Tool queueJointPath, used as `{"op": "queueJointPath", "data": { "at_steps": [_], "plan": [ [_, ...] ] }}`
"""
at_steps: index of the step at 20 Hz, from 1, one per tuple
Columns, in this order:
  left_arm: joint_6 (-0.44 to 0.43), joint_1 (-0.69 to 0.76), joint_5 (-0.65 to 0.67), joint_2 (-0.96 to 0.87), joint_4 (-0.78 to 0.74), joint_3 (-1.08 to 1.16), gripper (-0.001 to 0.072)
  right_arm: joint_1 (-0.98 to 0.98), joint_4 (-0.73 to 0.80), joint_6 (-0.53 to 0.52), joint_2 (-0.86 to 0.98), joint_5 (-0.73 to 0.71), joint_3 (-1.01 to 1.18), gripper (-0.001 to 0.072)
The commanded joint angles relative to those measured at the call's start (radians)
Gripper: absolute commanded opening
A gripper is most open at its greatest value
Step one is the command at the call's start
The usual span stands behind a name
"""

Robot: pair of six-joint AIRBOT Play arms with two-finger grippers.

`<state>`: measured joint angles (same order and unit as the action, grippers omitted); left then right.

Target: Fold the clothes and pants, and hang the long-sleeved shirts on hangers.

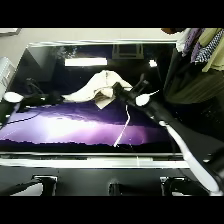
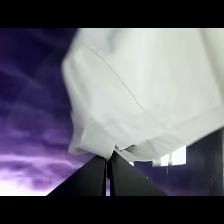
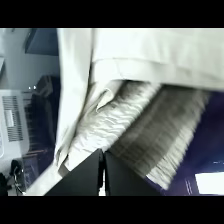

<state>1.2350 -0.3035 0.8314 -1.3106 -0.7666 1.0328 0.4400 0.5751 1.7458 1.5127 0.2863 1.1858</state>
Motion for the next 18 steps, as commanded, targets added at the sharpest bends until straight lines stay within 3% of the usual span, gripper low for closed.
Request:
{"op": "queueJointPath", "data": {
  "at_steps": [1,5,11,14,18],
  "plan": [
    [0.031,-0.124,0.045,0.175,0.005,0.001,0.001,-0.12,0.216,-0.01,-0.195,0.252,0.001,0.0023],
    [0.076,-0.212,0.061,0.375,0.056,0.001,0.0009,-0.205,0.399,0.011,-0.451,0.431,0.001,0.0023],
    [0.196,-0.33,0.043,0.631,0.057,0.001,0.001,-0.319,0.791,0.33,-0.801,0.589,0.001,0.0023],
    [0.206,-0.343,0.089,0.698,0.058,0.001,0.001,-0.332,0.827,0.365,-0.88,0.672,0.001,0.0024],
    [0.206,-0.315,0.238,0.695,0.059,-0.02,0.001,-0.332,0.831,0.365,-0.846,0.769,0.001,0.0024]
  ]
}}
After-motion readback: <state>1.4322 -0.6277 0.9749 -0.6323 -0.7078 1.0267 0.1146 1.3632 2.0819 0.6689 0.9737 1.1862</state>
